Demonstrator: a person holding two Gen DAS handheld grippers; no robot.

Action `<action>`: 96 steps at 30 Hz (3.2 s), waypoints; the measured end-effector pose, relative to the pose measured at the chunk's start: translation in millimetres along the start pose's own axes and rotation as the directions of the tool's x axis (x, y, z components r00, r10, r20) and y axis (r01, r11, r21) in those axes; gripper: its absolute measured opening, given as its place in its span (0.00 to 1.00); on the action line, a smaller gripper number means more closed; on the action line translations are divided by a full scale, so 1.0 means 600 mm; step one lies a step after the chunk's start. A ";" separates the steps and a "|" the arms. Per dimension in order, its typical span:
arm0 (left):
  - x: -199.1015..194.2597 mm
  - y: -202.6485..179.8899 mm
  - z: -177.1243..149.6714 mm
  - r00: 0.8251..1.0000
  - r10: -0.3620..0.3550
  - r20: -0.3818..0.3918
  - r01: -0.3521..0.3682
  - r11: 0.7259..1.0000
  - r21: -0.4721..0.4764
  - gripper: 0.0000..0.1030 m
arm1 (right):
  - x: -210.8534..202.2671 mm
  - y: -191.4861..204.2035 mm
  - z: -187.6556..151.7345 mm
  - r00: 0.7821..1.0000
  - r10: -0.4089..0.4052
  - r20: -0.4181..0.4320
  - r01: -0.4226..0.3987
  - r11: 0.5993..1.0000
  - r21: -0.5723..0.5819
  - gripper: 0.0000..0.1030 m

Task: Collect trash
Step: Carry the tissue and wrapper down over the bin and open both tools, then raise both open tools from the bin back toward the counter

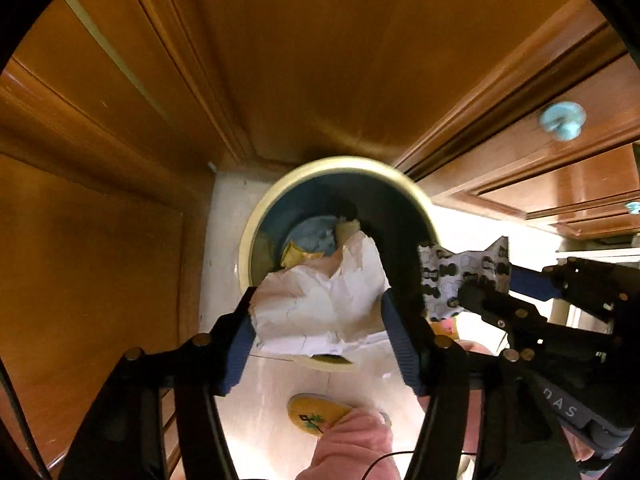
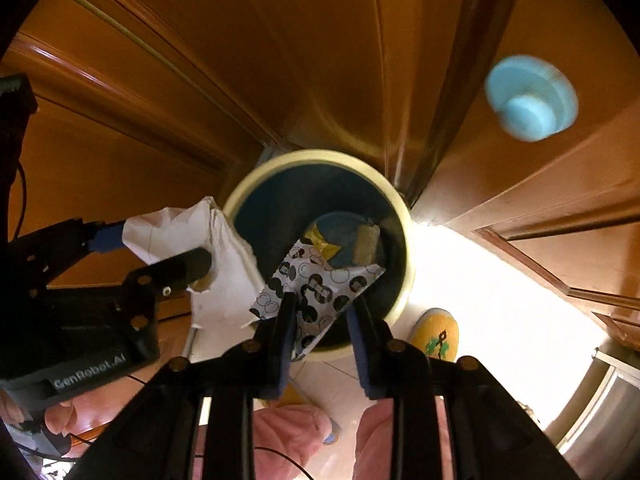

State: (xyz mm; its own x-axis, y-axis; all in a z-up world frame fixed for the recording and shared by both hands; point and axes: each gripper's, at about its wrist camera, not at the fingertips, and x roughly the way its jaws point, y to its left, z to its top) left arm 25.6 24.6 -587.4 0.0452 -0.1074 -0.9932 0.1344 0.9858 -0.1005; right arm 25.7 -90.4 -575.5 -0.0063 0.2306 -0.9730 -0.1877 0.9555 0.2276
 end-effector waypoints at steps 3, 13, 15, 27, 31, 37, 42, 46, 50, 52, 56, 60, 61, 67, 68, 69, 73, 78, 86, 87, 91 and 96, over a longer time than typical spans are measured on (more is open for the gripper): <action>0.019 0.004 -0.002 1.000 -0.005 -0.013 0.005 1.000 -0.005 0.67 | 0.020 -0.001 0.004 1.000 0.012 -0.011 -0.012 1.000 -0.015 0.35; -0.012 0.024 -0.010 1.000 0.018 0.021 -0.017 1.000 -0.025 0.93 | 0.001 -0.001 0.000 1.000 0.009 0.015 -0.008 1.000 -0.027 0.43; -0.025 0.024 -0.009 0.999 0.018 0.031 -0.018 1.000 -0.023 0.93 | -0.011 0.001 0.000 1.000 0.010 0.021 -0.009 1.000 -0.020 0.43; -0.112 0.020 -0.002 0.999 -0.013 0.045 0.014 0.999 -0.029 0.93 | -0.097 0.018 -0.008 0.999 0.026 0.046 -0.026 1.000 0.008 0.43; -0.141 0.012 -0.007 0.999 -0.008 0.053 0.009 1.000 -0.020 0.93 | -0.122 0.023 -0.015 0.999 0.027 0.040 -0.028 0.999 0.022 0.43; -0.221 -0.001 -0.012 0.998 -0.020 0.066 0.022 1.000 -0.019 0.93 | -0.193 0.039 -0.027 0.999 0.013 0.047 -0.015 0.999 0.042 0.43; -0.329 -0.019 -0.022 0.994 -0.026 0.108 0.026 1.000 0.000 0.93 | -0.280 0.058 -0.036 0.998 -0.003 0.069 0.000 0.999 0.049 0.43; -0.415 -0.030 -0.029 0.987 -0.017 0.161 0.016 1.000 0.012 0.93 | -0.351 0.077 -0.041 0.995 -0.014 0.100 0.009 0.999 0.050 0.43; -0.505 -0.036 -0.035 0.975 -0.009 0.221 0.006 1.000 0.015 0.93 | -0.430 0.096 -0.047 0.988 -0.025 0.153 0.021 0.999 0.032 0.43; -0.541 -0.038 -0.038 0.968 -0.003 0.251 -0.002 1.000 0.020 0.93 | -0.466 0.102 -0.051 0.984 -0.031 0.177 0.025 0.999 0.033 0.43; -0.627 -0.044 -0.046 0.947 0.006 0.321 -0.020 0.999 0.038 0.93 | -0.534 0.113 -0.060 0.973 -0.028 0.230 0.019 0.999 0.043 0.43; -0.693 -0.053 -0.049 0.924 0.033 0.381 -0.053 0.998 0.043 0.93 | -0.595 0.129 -0.067 0.960 -0.034 0.279 0.023 0.999 0.045 0.43; -0.710 -0.055 -0.050 0.917 0.039 0.396 -0.060 0.997 0.042 0.93 | -0.613 0.133 -0.069 0.955 -0.037 0.295 0.025 0.999 0.047 0.43; -0.820 -0.058 -0.054 0.878 0.025 0.478 -0.051 0.998 0.040 0.93 | -0.716 0.147 -0.073 0.913 -0.053 0.404 0.028 0.997 0.068 0.43; -0.840 -0.060 -0.054 0.867 0.025 0.498 -0.053 0.998 0.042 0.93 | -0.735 0.148 -0.072 0.902 -0.061 0.428 0.032 0.997 0.074 0.43; -0.858 -0.062 -0.054 0.857 0.027 0.515 -0.057 0.997 0.043 0.93 | -0.752 0.150 -0.073 0.892 -0.063 0.447 0.030 0.996 0.080 0.43; -0.920 -0.067 -0.048 0.826 0.018 0.563 -0.044 0.998 0.033 0.93 | -0.810 0.151 -0.070 0.855 -0.063 0.515 0.014 0.995 0.099 0.43; -0.969 -0.063 -0.031 0.793 0.041 0.608 -0.020 0.999 -0.042 0.93 | -0.878 0.146 -0.047 0.814 -0.059 0.578 0.008 0.996 0.090 0.43; -0.972 -0.069 0.068 0.797 0.079 0.599 0.003 0.991 -0.134 0.93 | -0.928 0.087 0.046 0.796 0.003 0.605 -0.055 0.996 0.066 0.43; -0.967 -0.072 0.082 0.798 0.082 0.597 0.004 0.990 -0.141 0.93 | -0.932 0.077 0.061 0.797 0.012 0.604 -0.061 0.996 0.061 0.43; -0.947 -0.088 0.162 0.816 0.104 0.569 -0.009 0.986 -0.167 0.93 | -0.942 0.035 0.125 0.805 0.035 0.593 -0.067 0.997 0.032 0.43; -0.914 -0.101 0.265 0.835 0.121 0.537 -0.017 0.981 -0.194 0.89 | -0.935 -0.020 0.220 0.828 0.082 0.555 -0.096 0.995 -0.005 0.43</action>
State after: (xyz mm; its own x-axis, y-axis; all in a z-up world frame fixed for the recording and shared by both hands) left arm 149.9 3.5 -27.5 0.5858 -0.0401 -0.8095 -0.0606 0.9938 -0.0931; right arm 161.3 -206.9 -27.6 0.5244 0.3718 -0.7660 -0.1916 0.9281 0.3193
